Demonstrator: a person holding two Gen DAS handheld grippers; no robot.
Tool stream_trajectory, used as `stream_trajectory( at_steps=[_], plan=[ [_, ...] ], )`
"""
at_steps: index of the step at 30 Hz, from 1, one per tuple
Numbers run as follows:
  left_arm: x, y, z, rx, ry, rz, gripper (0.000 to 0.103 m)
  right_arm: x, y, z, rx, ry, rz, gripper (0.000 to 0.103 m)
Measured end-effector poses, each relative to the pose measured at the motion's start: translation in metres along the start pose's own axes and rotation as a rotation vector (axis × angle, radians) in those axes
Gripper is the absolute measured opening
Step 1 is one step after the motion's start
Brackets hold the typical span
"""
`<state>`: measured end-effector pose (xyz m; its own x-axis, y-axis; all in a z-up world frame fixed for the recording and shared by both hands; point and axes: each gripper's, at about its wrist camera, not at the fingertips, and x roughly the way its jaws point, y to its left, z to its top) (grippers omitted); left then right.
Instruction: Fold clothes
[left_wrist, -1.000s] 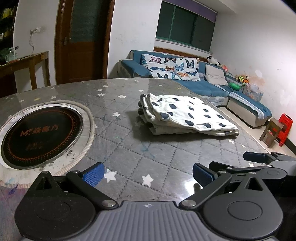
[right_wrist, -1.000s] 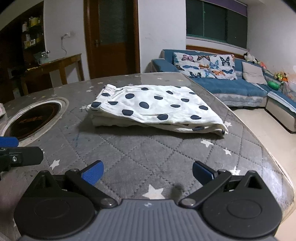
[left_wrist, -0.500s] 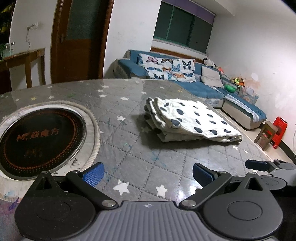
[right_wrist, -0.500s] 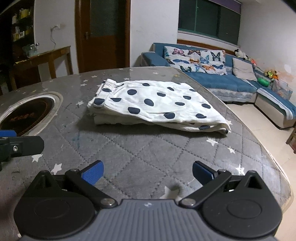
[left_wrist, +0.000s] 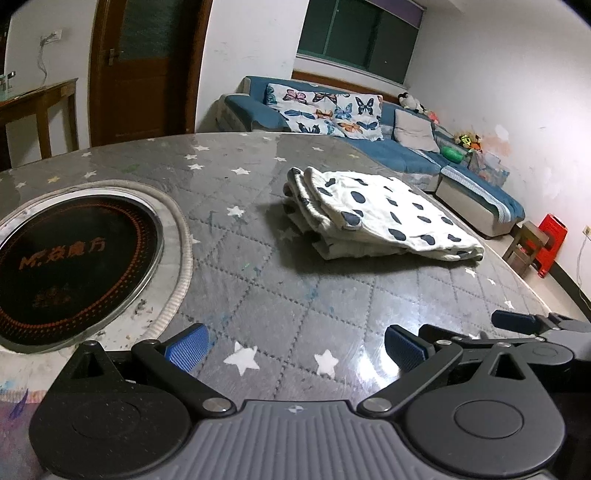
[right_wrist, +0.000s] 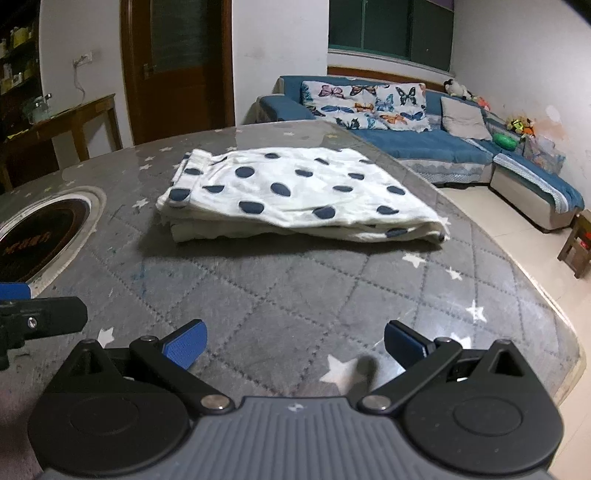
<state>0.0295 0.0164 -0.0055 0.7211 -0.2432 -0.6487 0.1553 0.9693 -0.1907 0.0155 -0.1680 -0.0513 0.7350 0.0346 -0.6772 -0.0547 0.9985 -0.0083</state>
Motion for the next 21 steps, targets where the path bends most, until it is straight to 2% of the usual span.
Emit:
stream_trajectory(
  at_steps=[13, 21],
  plan=[
    [-0.019, -0.007, -0.005, -0.02, -0.059, 0.046, 0.103, -0.011, 0.005, -0.004, -0.059, -0.05, 0.052, 0.103],
    [-0.02, -0.028, -0.011, -0.024, -0.079, 0.064, 0.103, -0.017, -0.012, -0.004, -0.067, -0.088, 0.078, 0.103]
  ],
)
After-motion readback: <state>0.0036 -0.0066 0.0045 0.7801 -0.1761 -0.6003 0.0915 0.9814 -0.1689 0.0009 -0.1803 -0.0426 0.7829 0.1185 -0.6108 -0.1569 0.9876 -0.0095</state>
